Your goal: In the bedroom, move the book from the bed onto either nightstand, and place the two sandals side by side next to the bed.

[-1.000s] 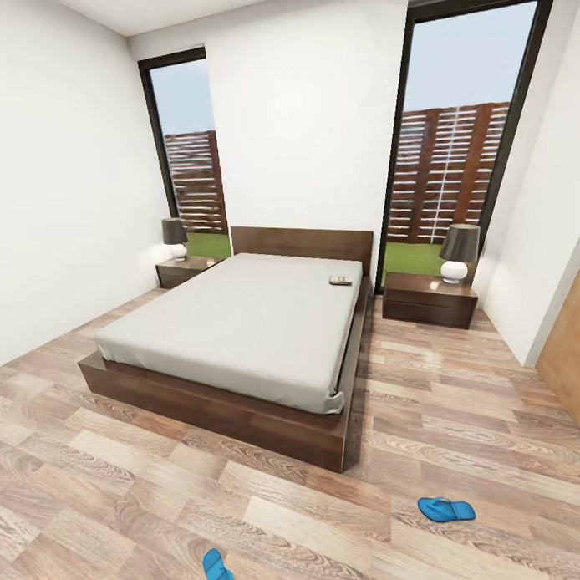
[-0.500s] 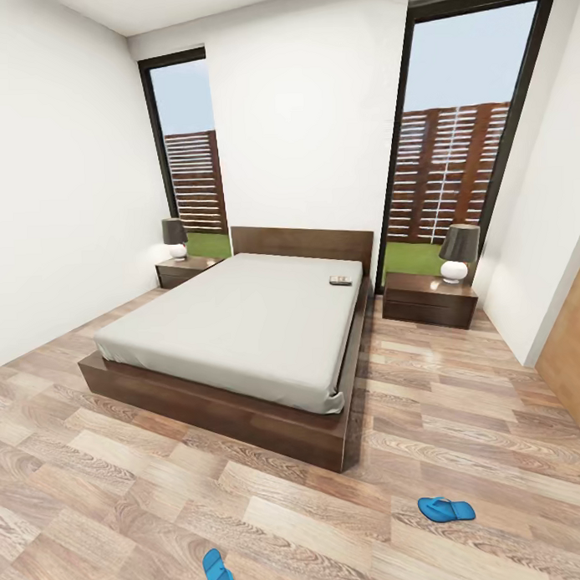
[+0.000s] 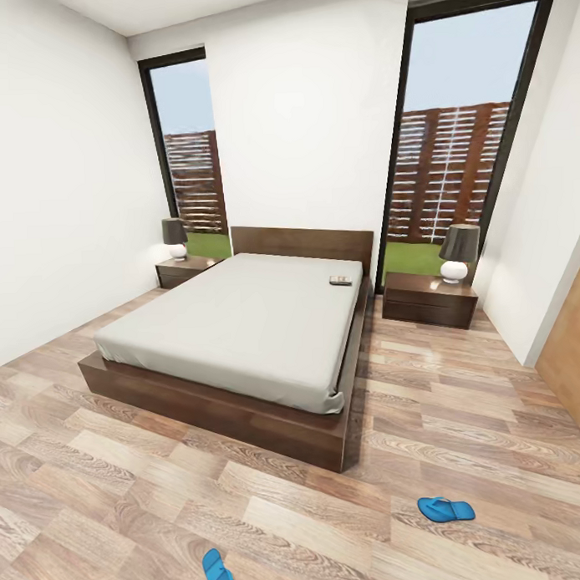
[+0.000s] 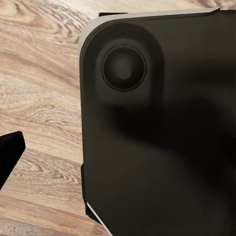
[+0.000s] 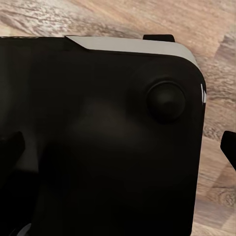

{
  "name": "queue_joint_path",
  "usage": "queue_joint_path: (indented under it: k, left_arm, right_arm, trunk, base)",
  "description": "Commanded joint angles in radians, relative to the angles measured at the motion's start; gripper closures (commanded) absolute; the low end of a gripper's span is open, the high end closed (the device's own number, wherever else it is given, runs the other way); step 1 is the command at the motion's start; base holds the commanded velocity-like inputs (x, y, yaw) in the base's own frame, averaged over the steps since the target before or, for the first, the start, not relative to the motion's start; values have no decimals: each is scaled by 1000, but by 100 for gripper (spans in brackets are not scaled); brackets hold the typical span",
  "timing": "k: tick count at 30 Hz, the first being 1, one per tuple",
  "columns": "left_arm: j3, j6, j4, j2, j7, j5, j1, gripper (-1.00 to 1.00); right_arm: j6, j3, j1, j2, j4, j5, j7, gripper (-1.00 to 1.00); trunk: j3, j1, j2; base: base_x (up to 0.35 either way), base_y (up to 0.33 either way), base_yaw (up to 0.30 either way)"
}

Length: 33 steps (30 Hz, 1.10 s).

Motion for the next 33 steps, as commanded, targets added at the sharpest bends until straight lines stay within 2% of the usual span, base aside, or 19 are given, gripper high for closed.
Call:
queue_joint_path:
  k: [1,15,26,33]
  left_arm:
    - [0,-1,-1,0,0,0,0,-100]
    - [2,-1,0,0,4,2,0,-100]
    - [4,-1,0,0,5,3,0,-100]
    - [4,-2,0,0,5,3,0,-100]
  right_arm:
    - [0,1,0,0,0,0,-1,-100]
    - [0,3,0,-1,1,0,-1,-100]
    - [0,2,0,-1,5,0,-1,-100]
    - [0,3,0,-1,7,3,-1,-100]
  trunk:
    - [-1,0,0]
    - [-1,0,0]
    - [-1,0,0]
    - [-1,0,0]
  base:
    - [0,-57,0]
    - [0,-143,0]
    - [0,-40,1]
    - [0,-9,97]
